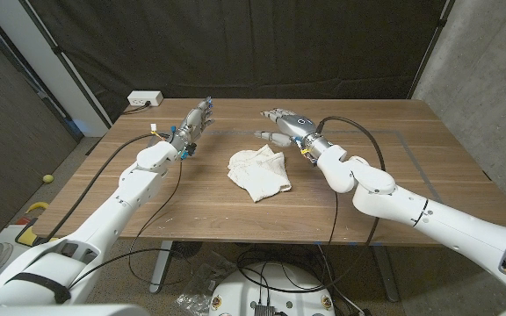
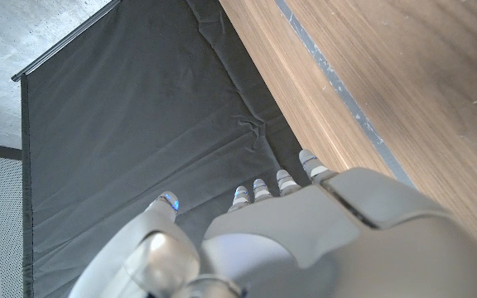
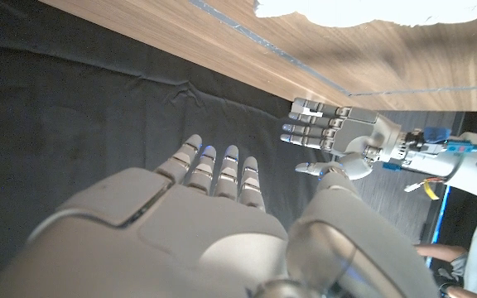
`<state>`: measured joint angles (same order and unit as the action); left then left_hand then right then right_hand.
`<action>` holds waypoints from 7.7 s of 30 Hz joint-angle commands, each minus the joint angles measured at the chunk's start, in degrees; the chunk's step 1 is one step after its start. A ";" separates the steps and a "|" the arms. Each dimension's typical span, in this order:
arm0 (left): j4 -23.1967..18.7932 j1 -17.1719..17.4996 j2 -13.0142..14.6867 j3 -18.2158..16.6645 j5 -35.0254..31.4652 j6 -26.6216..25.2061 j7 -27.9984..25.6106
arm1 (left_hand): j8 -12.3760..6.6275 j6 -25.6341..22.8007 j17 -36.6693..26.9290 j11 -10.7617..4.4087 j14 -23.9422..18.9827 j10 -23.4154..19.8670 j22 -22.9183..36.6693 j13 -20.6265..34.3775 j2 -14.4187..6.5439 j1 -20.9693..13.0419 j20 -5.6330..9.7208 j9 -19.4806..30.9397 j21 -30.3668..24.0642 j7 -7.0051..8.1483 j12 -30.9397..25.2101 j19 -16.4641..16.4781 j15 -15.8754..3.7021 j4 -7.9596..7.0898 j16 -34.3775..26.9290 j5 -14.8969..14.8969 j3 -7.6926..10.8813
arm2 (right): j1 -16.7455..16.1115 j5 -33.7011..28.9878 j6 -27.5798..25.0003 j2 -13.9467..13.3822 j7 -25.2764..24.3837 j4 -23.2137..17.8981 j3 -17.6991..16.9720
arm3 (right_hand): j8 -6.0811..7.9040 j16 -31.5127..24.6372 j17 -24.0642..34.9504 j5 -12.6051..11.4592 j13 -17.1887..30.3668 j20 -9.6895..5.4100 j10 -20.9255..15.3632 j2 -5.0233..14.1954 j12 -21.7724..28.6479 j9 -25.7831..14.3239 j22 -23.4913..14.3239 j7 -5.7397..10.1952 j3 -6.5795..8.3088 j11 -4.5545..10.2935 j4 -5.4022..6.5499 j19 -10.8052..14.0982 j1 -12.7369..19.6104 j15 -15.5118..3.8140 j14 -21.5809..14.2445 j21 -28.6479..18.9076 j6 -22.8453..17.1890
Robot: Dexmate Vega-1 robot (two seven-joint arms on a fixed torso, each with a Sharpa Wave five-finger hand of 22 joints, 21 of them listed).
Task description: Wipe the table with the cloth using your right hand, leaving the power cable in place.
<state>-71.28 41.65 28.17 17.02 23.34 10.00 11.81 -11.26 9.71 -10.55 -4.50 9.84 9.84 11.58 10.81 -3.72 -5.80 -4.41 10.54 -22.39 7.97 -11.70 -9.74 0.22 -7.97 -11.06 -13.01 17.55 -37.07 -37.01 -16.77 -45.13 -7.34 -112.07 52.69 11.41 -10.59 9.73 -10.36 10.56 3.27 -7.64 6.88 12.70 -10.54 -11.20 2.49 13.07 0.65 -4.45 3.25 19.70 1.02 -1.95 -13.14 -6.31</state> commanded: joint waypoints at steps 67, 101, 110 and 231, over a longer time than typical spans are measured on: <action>-0.34 0.61 0.50 -0.03 0.92 0.74 1.92 | -0.23 2.07 -0.15 0.61 3.18 3.41 0.22 0.10 0.03 0.12 -0.25 0.13 0.01 0.49 -0.29 -3.63 0.33 0.08 -0.06 -0.51 -0.60 | 11.26 -19.98 -8.59 9.81 33.26 10.32 18.03 | 5.20 -2.54 0.59 -3.53 0.05 -6.24 -10.87 -1.45 4.20 -0.07 -1.45 2.58 5.11 3.98 -5.80 19.84 22.44 -10.64 -22.24 -7.98 -8.72; 2.54 -1.51 -0.43 0.53 0.41 0.88 2.84 | -0.04 2.08 -0.16 0.60 3.12 3.37 0.22 0.11 -0.07 0.03 -0.28 0.13 0.11 0.48 -0.27 -3.57 0.36 0.12 -0.02 -0.60 -0.80 | -1.01 -17.05 -23.63 10.35 -1.78 12.14 5.61 | 12.45 -11.63 8.26 -1.14 1.39 -10.63 -48.28 2.83 9.56 -0.56 -11.50 6.40 8.01 6.19 -3.39 25.86 38.64 -14.40 -55.59 -29.18 -48.32; 4.52 -2.87 -1.24 0.89 0.14 1.23 3.50 | 0.00 2.11 -0.16 0.63 3.12 3.34 0.22 0.11 -0.09 0.01 -0.29 0.14 0.15 0.46 -0.28 -3.57 0.42 0.13 -0.01 -0.62 -0.85 | -1.61 -15.36 -30.06 10.11 -6.42 12.14 3.75 | 12.61 -11.52 8.40 -1.16 1.54 -10.65 -48.89 2.71 9.57 -0.56 -11.51 6.65 8.08 6.26 -3.21 25.75 38.58 -14.33 -55.79 -29.75 -48.87; 9.71 -7.34 -3.98 2.19 -2.18 1.99 4.95 | 0.18 2.23 -0.18 0.54 3.28 3.47 0.25 0.12 -0.46 -0.11 -0.34 0.16 0.52 0.48 -0.18 -3.51 0.41 0.07 0.08 -0.79 -1.59 | -11.50 10.42 -40.23 -1.53 -11.59 0.20 3.85 | 10.90 -8.41 10.33 -1.69 1.25 -10.97 -51.46 0.53 6.93 -0.06 -10.11 6.72 7.44 6.85 -4.11 21.69 40.80 -14.49 -53.93 -36.18 -54.80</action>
<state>-61.72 34.58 24.18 19.18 21.37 11.95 16.76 -11.26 9.83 -10.52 -4.20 9.85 10.14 11.58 10.78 -4.24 -5.29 -4.40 10.52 -21.95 8.05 -11.70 -9.74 0.21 -7.82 -11.06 -13.47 16.13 -50.81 -26.92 -59.40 -48.62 -18.83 -117.40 57.05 22.25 -18.61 20.69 -11.67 11.63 -2.67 -58.61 6.83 19.85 -10.21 -21.25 4.33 20.45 7.60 -8.69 25.12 60.19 -8.07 -55.26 -48.97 -51.06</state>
